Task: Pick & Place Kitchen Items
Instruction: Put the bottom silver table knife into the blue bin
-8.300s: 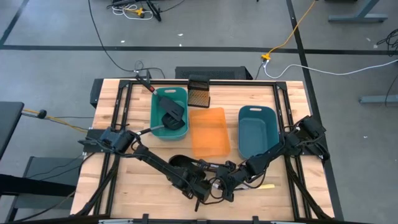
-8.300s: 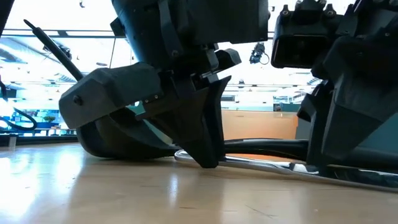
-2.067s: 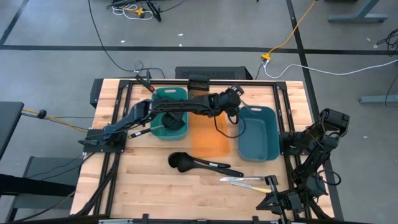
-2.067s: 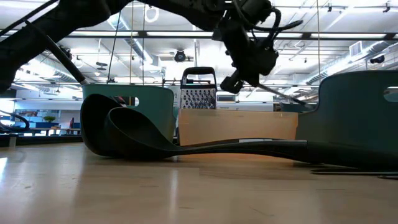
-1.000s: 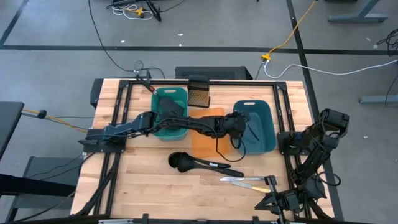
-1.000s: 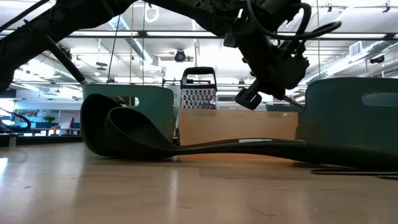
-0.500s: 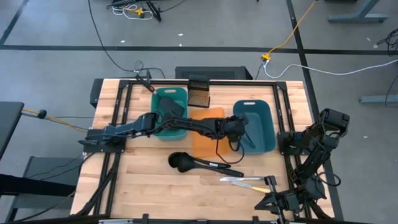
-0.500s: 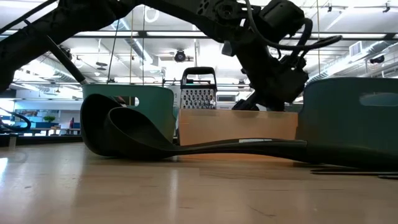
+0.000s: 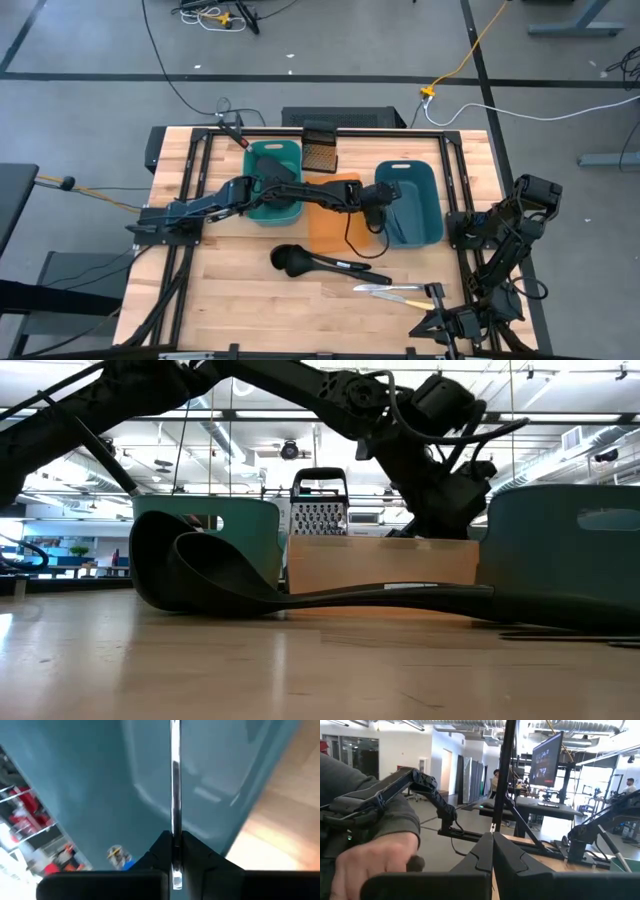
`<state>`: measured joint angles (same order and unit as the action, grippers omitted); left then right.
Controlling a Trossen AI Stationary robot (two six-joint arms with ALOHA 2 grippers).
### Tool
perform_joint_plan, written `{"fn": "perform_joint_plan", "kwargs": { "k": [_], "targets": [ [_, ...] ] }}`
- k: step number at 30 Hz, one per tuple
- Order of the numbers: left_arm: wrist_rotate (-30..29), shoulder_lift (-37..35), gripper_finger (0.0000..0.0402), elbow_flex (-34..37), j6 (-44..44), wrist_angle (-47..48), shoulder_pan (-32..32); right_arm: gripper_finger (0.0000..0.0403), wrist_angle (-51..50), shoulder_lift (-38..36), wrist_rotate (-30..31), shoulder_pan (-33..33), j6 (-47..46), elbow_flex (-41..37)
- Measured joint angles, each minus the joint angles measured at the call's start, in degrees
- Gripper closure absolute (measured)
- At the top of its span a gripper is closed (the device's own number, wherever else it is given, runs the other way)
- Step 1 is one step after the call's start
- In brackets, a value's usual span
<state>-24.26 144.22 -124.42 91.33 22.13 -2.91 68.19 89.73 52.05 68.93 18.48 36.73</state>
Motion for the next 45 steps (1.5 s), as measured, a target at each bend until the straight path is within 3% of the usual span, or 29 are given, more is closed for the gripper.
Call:
{"fn": "perform_joint_plan", "kwargs": {
  "k": [19, 27, 35, 45],
  "targets": [
    [23.9, 0.0, 0.0377, 0.0, -3.3, 0.6, -4.7, 0.0392, -1.1, 0.0, 0.0, 0.0, -0.4, 0.0],
    [24.0, 0.0, 0.0377, 0.0, -3.1, 0.5, -5.2, 0.0392, -2.2, 0.0, 0.0, 0.0, -0.8, 0.0],
    [19.6, 2.4, 0.0376, -0.2, 9.5, -0.4, -4.7, 0.0392, -3.3, 0.0, 0.0, 0.0, -1.7, 0.0],
    [17.6, 3.2, 0.0375, -1.2, 13.2, 1.0, -4.5, 0.0392, -5.5, 0.0, 1.5, 0.0, -3.5, 0.0]
  ]
}}
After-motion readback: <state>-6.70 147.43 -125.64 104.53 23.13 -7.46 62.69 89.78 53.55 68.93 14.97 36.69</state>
